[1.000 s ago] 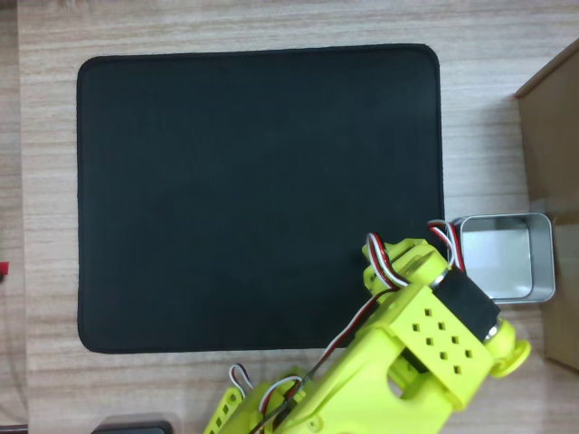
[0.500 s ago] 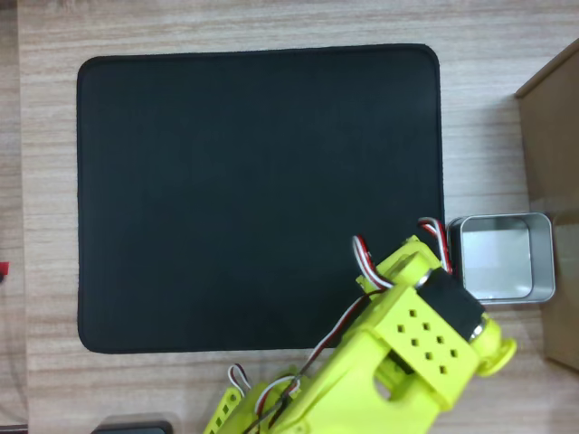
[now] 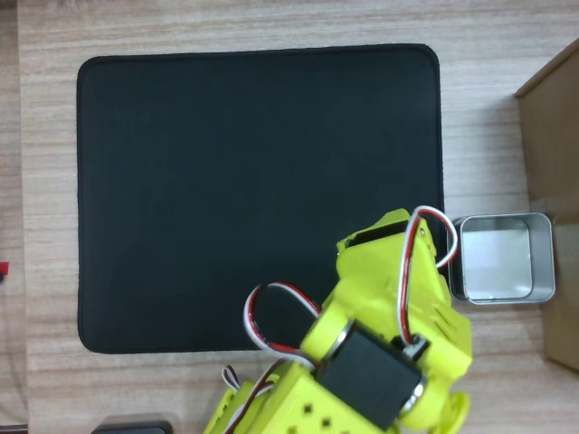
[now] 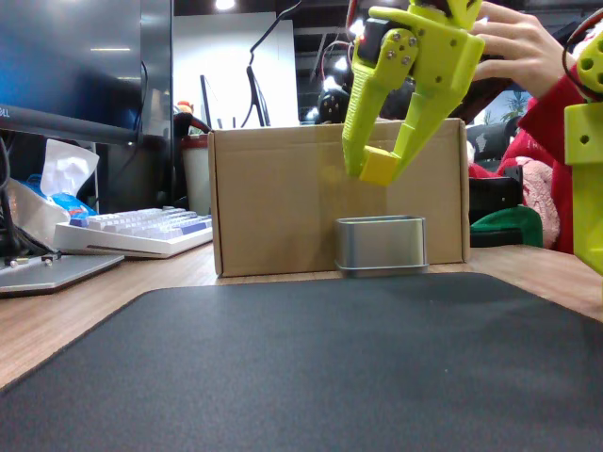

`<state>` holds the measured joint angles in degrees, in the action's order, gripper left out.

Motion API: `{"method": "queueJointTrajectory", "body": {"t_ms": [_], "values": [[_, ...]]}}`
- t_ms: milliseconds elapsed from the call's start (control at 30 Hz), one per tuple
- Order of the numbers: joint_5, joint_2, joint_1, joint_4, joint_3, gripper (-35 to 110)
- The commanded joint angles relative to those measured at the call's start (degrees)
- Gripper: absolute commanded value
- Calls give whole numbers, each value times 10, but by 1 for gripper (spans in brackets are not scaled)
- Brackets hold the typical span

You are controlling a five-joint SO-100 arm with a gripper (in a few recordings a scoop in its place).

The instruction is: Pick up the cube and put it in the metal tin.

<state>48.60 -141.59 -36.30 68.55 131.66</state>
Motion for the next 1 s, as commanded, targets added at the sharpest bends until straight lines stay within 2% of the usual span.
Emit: {"method": "queueJointTrajectory", "body": {"t_ms": [0, 167, 367, 567, 800, 900, 967], "values": [[-4, -25, -7, 11, -31, 0], [-2, 4, -79, -5, -87, 0], [5, 188, -169, -41, -172, 0], [4, 330, -184, -72, -215, 0], [5, 342, -164, -76, -212, 0], [4, 342, -163, -82, -207, 3], [-7, 342, -158, -83, -195, 14]]}}
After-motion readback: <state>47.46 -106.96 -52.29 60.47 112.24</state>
